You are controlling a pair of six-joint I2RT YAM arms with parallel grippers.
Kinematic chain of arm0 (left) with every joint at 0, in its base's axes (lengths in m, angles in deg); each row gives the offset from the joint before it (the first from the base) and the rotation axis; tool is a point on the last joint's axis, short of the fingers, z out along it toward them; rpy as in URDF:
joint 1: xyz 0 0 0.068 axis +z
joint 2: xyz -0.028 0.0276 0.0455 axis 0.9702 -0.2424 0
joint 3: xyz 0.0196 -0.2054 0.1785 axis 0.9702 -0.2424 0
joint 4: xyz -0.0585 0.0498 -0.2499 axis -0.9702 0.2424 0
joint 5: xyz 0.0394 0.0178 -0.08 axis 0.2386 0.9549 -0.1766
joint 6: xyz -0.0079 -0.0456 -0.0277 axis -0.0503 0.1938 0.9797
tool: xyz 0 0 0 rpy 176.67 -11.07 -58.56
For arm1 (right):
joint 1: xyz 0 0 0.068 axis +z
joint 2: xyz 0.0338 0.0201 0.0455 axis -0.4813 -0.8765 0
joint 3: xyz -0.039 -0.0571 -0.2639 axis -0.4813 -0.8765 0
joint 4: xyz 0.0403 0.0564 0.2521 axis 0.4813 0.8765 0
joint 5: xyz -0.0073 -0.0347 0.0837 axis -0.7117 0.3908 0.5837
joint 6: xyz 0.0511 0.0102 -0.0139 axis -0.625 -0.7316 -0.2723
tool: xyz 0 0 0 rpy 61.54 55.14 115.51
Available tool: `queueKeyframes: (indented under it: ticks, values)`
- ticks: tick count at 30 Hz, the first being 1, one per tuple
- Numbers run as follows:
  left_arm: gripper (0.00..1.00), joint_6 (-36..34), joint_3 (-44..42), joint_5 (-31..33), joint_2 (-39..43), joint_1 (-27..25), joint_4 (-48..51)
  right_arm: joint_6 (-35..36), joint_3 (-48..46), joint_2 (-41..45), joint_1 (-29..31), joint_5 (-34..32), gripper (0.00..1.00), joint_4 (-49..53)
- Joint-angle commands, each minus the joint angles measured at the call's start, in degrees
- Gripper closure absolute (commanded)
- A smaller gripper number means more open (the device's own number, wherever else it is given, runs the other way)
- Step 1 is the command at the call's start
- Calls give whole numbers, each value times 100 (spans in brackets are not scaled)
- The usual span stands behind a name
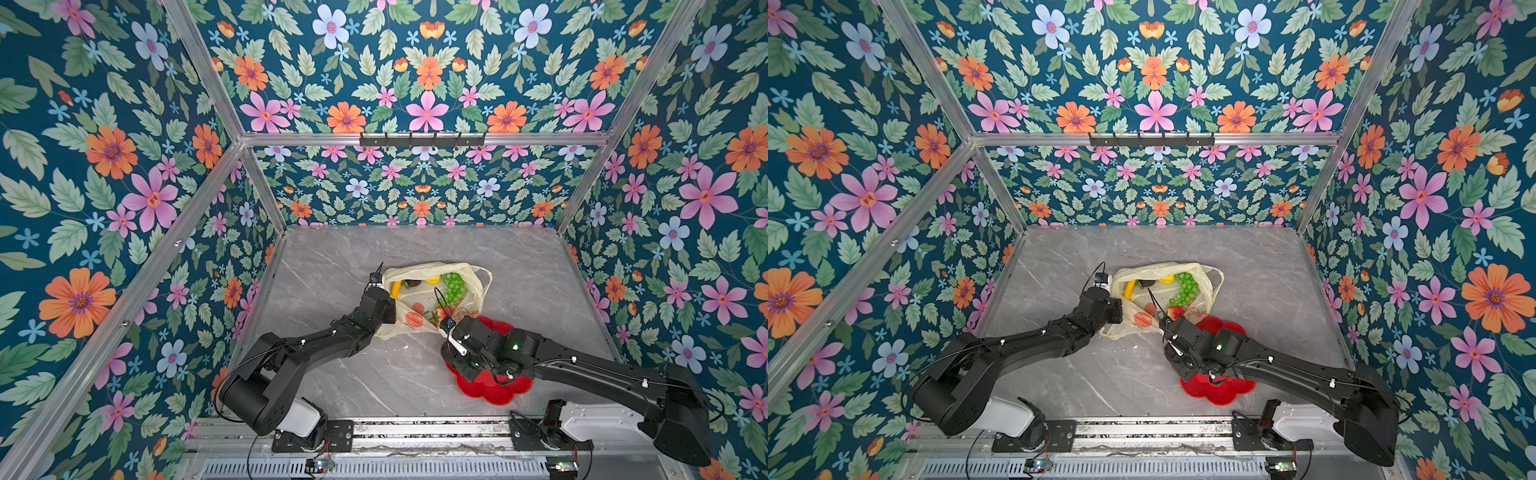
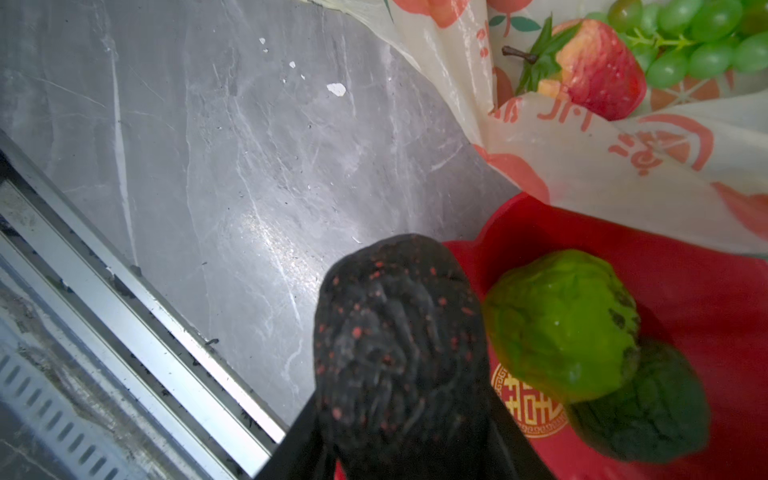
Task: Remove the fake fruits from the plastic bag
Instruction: 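Lift the avocado out with the right gripper over the red plate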
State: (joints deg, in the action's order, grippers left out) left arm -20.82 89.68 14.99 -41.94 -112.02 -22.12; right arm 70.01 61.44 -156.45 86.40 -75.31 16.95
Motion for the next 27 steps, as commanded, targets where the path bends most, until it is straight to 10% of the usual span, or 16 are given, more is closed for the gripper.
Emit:
queueKeyframes:
  ticks: [1, 27]
  values:
    - [94, -51, 43, 57, -22, 6, -8, -578, -180, 201, 12, -249, 62, 164]
    - [94, -63, 61, 79, -66, 8, 0, -1834, -868, 67, 70, -470, 61, 67]
